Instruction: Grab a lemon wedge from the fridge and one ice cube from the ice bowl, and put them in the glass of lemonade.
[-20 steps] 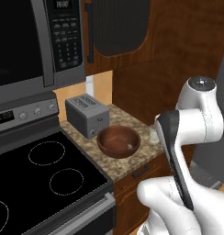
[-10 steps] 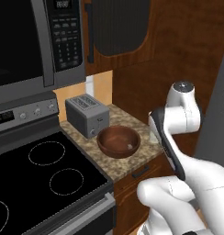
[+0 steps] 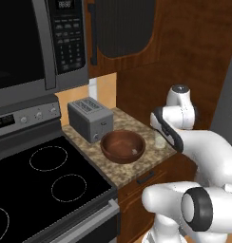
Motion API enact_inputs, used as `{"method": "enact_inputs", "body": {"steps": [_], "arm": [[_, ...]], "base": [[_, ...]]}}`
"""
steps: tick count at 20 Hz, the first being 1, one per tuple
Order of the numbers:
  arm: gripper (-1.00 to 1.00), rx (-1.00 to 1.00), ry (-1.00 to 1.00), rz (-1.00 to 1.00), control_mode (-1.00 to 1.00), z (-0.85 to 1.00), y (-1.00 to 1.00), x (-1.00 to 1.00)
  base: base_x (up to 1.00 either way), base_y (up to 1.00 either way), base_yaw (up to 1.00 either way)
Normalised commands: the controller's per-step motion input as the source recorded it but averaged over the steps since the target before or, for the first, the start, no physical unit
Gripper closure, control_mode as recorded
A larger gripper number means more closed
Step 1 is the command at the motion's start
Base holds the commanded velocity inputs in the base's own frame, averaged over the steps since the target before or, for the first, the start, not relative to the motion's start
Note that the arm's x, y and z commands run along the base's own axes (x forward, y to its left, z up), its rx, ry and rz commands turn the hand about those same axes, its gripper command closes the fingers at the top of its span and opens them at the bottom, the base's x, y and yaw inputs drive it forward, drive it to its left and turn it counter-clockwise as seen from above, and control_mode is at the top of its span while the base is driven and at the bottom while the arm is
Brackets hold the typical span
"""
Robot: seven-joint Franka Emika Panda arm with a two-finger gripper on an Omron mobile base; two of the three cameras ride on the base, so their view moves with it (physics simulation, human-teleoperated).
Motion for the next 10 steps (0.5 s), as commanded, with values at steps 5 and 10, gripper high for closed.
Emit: {"method": "enact_inputs", "body": {"steps": [5,10], "arm": [[1.00,0.00,0.04,0.00,-1.00,-0.29,-0.03,0.57],[1.00,0.00,0.06,0.00,-1.00,-0.12,0.00,0.25]], "base": [[0.00,0.00,0.00],[0.00,0.00,0.00]]}}
